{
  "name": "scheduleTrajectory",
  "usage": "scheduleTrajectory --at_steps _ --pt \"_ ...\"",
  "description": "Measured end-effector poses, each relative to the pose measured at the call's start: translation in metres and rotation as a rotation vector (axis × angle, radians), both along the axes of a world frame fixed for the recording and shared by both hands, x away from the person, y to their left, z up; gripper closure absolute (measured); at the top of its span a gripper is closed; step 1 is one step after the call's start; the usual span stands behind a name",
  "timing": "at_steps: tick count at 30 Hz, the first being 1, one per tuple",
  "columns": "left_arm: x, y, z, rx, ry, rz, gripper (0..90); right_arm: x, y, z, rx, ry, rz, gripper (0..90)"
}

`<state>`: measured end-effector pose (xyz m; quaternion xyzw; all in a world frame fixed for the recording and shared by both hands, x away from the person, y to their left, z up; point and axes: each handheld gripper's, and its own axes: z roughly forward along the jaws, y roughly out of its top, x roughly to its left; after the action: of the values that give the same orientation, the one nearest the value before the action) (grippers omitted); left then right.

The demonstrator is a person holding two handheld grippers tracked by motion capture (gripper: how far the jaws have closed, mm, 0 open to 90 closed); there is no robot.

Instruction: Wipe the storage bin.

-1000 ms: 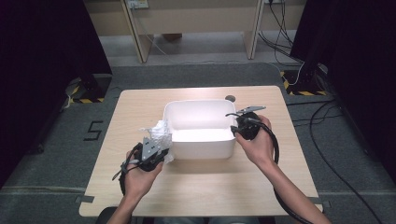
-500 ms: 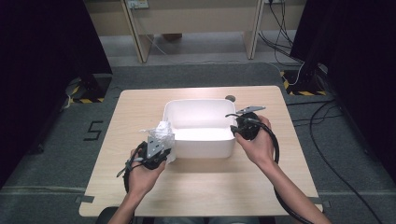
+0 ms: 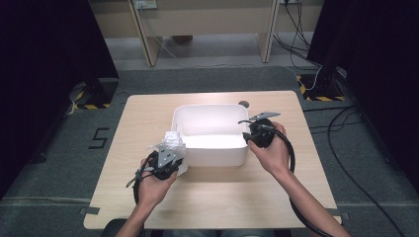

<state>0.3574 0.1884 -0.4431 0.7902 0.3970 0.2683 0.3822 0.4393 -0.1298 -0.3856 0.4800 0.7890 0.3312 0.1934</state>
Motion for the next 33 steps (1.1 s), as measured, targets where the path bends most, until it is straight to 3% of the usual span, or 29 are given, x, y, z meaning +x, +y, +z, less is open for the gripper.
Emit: scheduleTrajectory --at_steps 28,33 --pt "0.01 -0.005 -0.031 0.034 0.093 -0.012 81.7 0.0 0.0 -0.001 0.007 -0.005 0.005 68.9" --pt "0.012 -0.005 -0.033 0.035 0.092 -0.018 81.7 0.0 0.0 -0.001 0.007 -0.005 0.007 68.6"
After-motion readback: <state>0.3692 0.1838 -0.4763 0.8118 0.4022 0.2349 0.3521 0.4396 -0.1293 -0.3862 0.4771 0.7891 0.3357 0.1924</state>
